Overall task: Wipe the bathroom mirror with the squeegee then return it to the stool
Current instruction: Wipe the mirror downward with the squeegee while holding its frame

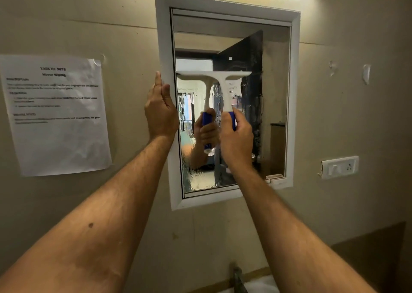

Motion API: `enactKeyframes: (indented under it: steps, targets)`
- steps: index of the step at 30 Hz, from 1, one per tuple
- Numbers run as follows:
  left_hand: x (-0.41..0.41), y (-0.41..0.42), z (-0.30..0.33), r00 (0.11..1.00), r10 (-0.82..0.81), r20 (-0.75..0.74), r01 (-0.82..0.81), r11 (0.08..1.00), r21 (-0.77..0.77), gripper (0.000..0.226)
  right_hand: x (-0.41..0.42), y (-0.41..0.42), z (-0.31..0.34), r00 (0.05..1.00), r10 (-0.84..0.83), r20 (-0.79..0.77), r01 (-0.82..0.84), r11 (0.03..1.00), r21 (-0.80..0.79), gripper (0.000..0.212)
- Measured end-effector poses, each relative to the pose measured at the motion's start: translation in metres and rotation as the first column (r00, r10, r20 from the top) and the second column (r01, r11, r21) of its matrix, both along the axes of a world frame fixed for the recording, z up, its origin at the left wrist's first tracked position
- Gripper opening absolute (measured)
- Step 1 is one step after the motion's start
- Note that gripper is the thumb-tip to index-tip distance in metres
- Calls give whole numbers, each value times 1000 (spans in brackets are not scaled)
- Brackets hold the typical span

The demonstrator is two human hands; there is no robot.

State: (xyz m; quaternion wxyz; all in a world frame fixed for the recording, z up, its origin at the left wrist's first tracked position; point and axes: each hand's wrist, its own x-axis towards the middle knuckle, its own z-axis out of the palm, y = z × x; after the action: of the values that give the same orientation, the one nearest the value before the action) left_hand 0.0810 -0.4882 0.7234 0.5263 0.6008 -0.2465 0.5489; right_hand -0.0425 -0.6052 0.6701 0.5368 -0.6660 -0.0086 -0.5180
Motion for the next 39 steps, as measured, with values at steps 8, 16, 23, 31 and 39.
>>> enactKeyframes:
  steps: [8, 16, 23, 31, 39]
  targets:
    - [3, 0, -6, 1000, 5, -22, -6, 1000, -3, 46, -3, -3, -65, 997, 22, -77, -20, 999, 27, 36]
    - [0, 0, -5, 1000, 3, 7, -3, 1000, 2, 46, -2, -7, -18, 999, -14, -32, 14, 1000, -4, 32]
    - [-2, -1, -4, 1000, -7, 16, 7, 1000, -18, 45, -7, -7, -84, 997, -35, -62, 36, 999, 10, 20]
    - [-2, -1, -3, 1000, 7, -2, -7, 1000, -7, 44, 4, -3, -15, 998, 59, -14, -58, 997, 52, 19]
    - [-1, 0, -8, 1000, 14, -15, -14, 1000, 1, 45, -9, -3, -103, 997, 16, -78, -16, 1000, -6, 13]
